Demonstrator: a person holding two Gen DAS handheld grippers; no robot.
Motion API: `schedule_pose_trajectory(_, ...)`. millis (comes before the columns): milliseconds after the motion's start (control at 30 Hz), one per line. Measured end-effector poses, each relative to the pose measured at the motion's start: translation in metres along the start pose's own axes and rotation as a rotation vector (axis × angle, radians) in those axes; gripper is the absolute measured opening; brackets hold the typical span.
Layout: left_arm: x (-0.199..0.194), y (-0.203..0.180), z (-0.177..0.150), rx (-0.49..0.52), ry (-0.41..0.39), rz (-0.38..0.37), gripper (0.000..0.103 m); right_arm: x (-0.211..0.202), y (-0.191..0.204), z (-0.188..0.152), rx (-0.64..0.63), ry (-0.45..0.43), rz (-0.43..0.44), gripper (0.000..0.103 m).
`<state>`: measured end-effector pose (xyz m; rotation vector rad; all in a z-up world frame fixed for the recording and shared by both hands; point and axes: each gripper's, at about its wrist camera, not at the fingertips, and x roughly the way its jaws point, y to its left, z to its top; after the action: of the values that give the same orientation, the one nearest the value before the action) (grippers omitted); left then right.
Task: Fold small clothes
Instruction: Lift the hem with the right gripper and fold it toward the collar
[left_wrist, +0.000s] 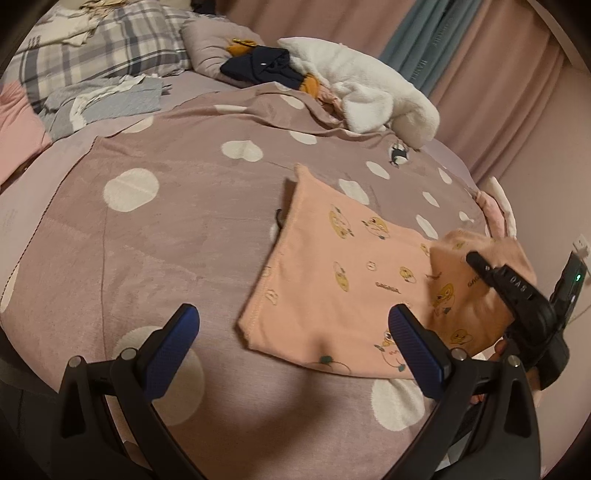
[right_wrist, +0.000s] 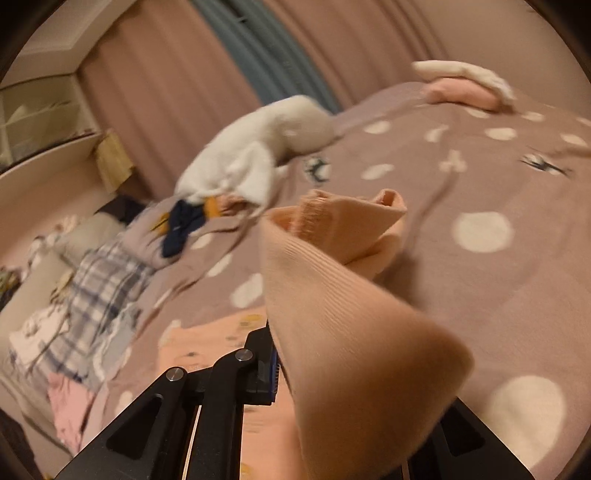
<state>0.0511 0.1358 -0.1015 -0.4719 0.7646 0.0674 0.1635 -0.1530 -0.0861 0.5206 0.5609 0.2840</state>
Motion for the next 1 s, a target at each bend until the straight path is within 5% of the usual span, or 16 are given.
schedule_pose_trajectory(333,-0.001,0.024,0.008,-0.066,-0.007,0.034,0.103,0.032,0.075,-0.034,-0.131,0.163,0.232,0.018)
schedule_pose_trajectory(600,-0.008,0.043,0.009,-0.104,-0.018,0.060,0.103,0.047,0.107,-0.069,-0.296,0.274,0.212,0.018)
schedule_pose_trajectory(1000,-0.010,0.044,0.012,-0.110,-0.023,0.065,0.103,0.037,0.105,-0.066,-0.316,0.318,0.261,0.020)
